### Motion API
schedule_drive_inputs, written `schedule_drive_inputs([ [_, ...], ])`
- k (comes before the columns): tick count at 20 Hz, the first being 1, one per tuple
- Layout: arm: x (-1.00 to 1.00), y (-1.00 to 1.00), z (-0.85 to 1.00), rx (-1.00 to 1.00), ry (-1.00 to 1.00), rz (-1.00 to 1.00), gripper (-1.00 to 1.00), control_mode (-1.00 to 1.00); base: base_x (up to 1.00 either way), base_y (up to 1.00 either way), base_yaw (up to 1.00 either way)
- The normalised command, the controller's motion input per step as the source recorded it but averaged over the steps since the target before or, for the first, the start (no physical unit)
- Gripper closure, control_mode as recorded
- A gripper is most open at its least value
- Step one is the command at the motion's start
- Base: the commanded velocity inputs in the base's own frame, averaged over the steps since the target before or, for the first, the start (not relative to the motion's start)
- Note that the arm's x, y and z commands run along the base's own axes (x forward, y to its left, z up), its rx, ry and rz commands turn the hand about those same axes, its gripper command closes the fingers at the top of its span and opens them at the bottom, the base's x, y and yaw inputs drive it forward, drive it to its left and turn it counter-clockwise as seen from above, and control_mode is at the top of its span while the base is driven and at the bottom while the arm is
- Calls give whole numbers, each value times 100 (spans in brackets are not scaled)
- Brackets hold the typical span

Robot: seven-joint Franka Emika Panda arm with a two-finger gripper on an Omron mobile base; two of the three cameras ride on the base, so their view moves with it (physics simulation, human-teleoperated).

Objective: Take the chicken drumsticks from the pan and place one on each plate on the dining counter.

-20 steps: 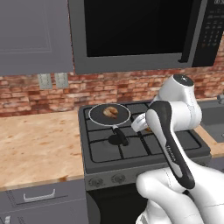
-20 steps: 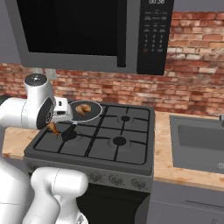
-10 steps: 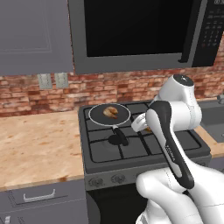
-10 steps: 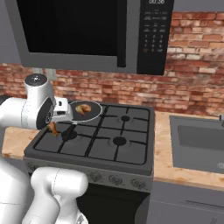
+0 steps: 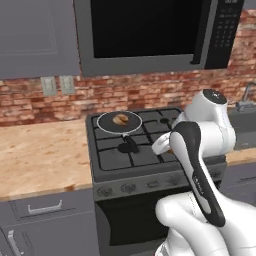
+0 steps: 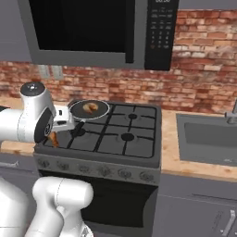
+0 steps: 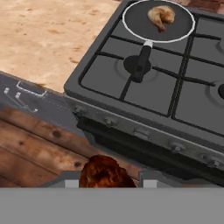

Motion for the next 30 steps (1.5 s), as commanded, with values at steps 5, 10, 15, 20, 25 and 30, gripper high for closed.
schedule_drive_inputs([
  [5, 0, 0, 0, 0, 0, 0, 100, 100, -67, -12, -23],
  [10, 0, 0, 0, 0, 0, 0, 100, 100, -26, 3, -75],
  [15, 0, 0, 0, 0, 0, 0, 100, 100, 0, 9, -100],
  [20, 0, 0, 0, 0, 0, 0, 100, 100, 0, 5, -100],
  [25, 0, 0, 0, 0, 0, 0, 100, 100, 0, 2, -100],
  [30, 0, 0, 0, 0, 0, 0, 100, 100, 0, 2, -100],
])
